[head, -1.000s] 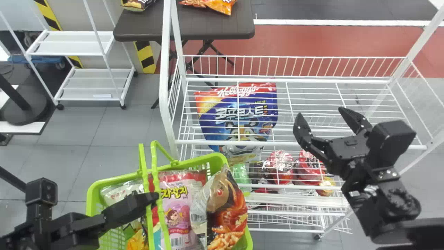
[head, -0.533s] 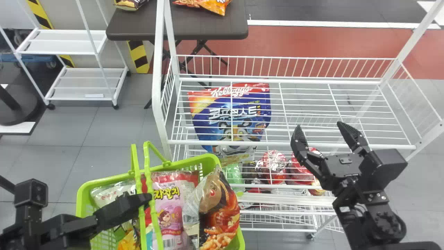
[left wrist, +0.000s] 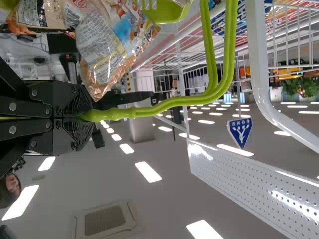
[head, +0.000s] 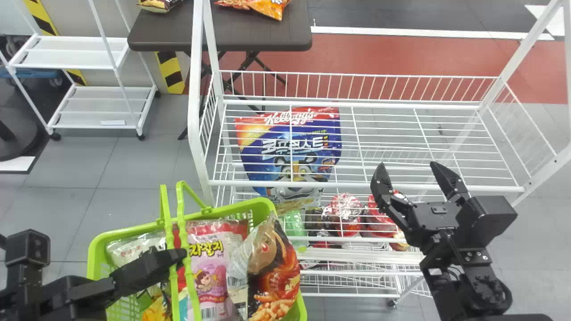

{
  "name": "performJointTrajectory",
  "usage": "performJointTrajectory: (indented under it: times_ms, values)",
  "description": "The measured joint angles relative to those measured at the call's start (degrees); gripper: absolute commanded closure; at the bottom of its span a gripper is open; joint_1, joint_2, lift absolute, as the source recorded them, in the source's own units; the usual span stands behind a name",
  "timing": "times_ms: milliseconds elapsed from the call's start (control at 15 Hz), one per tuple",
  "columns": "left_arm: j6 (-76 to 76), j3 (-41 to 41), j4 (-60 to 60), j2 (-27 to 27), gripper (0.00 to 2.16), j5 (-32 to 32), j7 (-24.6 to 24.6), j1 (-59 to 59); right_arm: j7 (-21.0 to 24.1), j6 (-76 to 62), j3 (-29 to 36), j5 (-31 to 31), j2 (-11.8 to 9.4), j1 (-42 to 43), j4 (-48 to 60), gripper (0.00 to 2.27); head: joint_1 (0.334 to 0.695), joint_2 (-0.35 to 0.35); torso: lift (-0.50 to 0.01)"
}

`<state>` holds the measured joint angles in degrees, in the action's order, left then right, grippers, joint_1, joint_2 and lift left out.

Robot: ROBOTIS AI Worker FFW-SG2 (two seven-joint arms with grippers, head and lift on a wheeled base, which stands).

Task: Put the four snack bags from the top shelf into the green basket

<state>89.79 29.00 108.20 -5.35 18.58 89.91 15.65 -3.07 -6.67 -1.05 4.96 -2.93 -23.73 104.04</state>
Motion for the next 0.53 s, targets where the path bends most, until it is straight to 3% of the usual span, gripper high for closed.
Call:
performJointTrajectory:
  times_ms: [533]
  values:
    - [0.0,-0.1,-0.2,-0.4,2.14,0.1,0.0,0.1,0.0,0.3,0.0,0.7,0.4,-0.3,0.0,0.06,0.695,-0.03,0.0]
